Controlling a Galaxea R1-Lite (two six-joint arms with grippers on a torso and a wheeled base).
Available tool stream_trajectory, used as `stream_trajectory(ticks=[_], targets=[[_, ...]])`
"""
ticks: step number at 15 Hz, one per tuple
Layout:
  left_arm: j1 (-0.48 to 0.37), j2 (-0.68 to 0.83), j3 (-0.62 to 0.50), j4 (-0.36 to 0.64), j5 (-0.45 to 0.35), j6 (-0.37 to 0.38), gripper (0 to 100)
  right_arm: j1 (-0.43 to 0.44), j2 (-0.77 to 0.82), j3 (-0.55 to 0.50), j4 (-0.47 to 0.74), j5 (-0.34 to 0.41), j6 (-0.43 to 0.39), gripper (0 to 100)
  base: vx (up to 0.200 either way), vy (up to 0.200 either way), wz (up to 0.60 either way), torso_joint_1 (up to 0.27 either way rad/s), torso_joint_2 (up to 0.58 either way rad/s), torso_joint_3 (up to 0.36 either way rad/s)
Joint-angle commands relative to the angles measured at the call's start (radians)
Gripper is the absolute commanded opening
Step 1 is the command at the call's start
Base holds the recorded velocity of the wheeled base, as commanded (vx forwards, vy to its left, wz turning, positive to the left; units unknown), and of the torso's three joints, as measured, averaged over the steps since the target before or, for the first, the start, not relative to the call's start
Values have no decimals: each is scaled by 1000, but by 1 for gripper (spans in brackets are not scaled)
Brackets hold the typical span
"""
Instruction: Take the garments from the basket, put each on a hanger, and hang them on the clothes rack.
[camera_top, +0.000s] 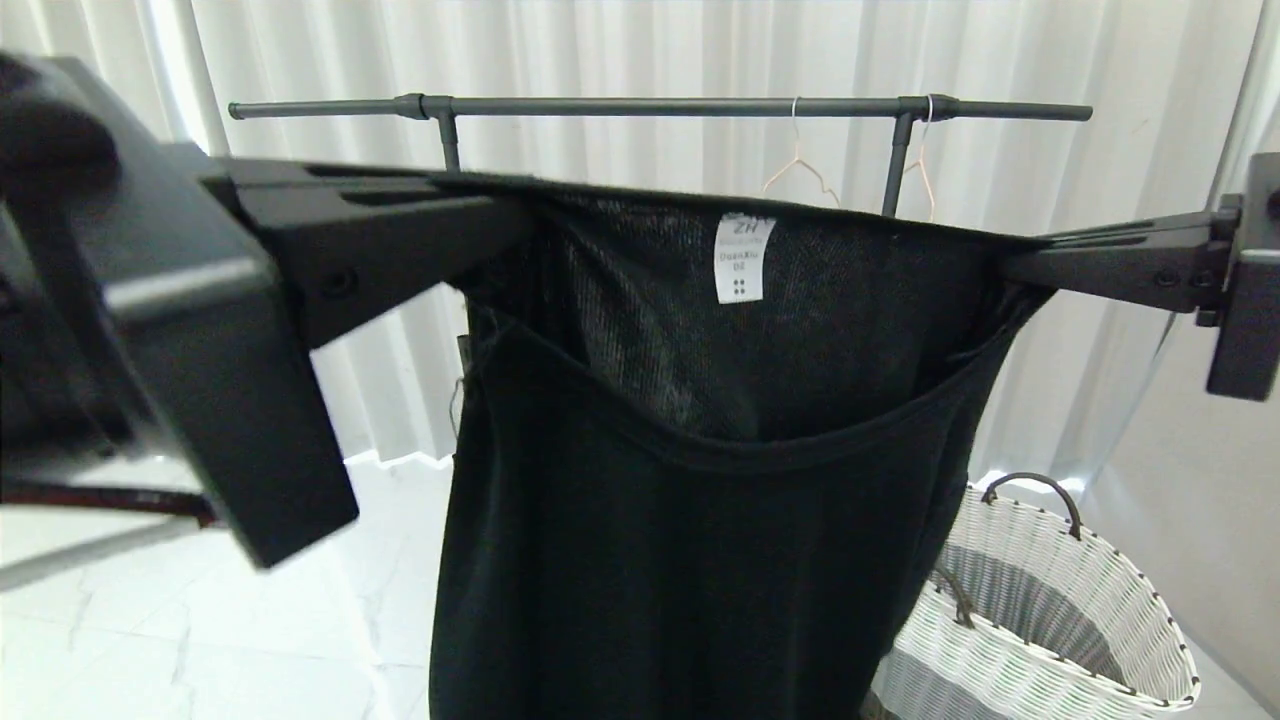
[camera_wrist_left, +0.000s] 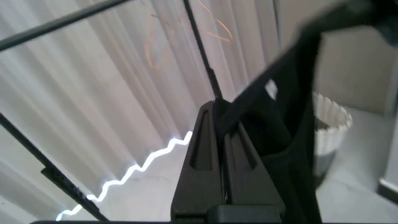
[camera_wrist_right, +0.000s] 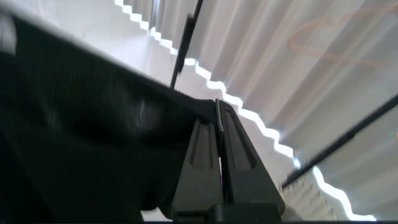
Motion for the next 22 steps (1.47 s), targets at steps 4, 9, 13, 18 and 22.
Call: stream_trajectory(ticks=[4,9,13,18,22], targets=[[109,75,-112,-1,-50,-4,0,10,-82,-88,199,11,-43,0,0,0,0,0,0,0],[111,78,-99,-1,-50,-2,0,23,-77,-89,196,15,-43,0,0,0,0,0,0,0],[111,78,-98,-1,-50,-1,0,23,-77,-89,196,15,-43,0,0,0,0,0,0,0],[111,78,-99,-1,-50,1,0,23,-80,-88,196,14,-43,0,0,0,0,0,0,0],[111,78,-99,-1,-50,1,0,23,-79,-85,196,14,-43,0,0,0,0,0,0,0]])
